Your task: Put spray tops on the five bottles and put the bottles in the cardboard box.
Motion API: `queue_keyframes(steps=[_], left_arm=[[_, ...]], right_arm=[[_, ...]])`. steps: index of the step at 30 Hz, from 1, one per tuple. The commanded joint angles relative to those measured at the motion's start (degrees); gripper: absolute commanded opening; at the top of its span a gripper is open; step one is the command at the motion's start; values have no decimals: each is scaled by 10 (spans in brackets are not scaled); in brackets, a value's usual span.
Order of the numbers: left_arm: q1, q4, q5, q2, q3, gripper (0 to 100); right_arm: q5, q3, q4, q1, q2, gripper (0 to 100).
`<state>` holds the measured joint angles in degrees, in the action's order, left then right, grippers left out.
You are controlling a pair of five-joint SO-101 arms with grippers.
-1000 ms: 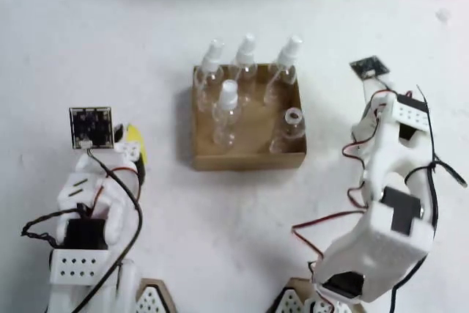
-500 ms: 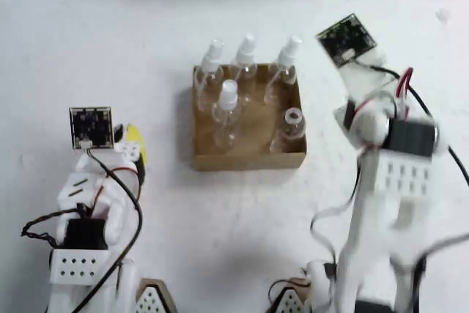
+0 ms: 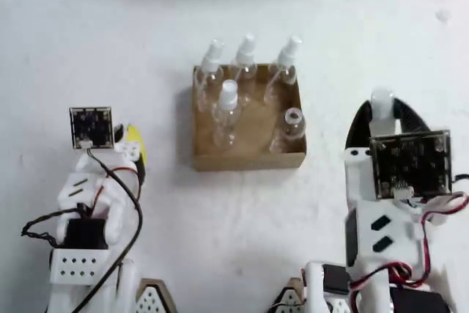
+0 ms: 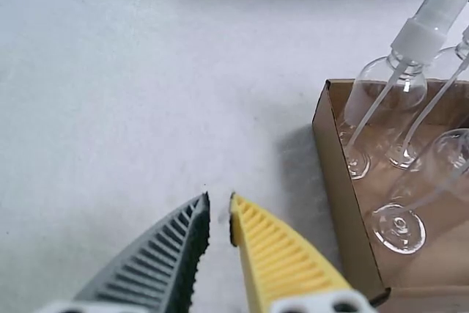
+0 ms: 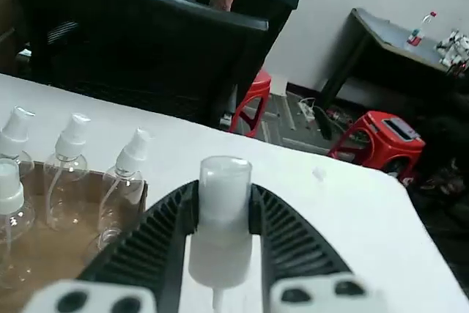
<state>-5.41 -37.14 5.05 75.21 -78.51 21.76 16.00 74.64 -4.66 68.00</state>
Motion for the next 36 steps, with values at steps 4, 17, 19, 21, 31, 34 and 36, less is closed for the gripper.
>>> queue_keyframes(steps=[4, 17, 19, 21, 31, 34, 36], left_arm=[[7, 11, 0, 7, 3, 68], [7, 12, 0, 7, 3, 68], [7, 12, 0, 7, 3, 68], [7, 13, 0, 7, 3, 68], [18, 11, 0, 7, 3, 68], [18, 11, 0, 7, 3, 68], [18, 11, 0, 7, 3, 68]], right_arm=[[-57, 76, -72, 39, 54, 16], [-92, 182, -173, 144, 140, 21], [-95, 183, -174, 144, 140, 17], [-97, 184, -198, 145, 141, 16], [-97, 288, -487, 147, 139, 16], [-95, 331, -565, 148, 128, 16], [-91, 348, -596, 158, 101, 16]])
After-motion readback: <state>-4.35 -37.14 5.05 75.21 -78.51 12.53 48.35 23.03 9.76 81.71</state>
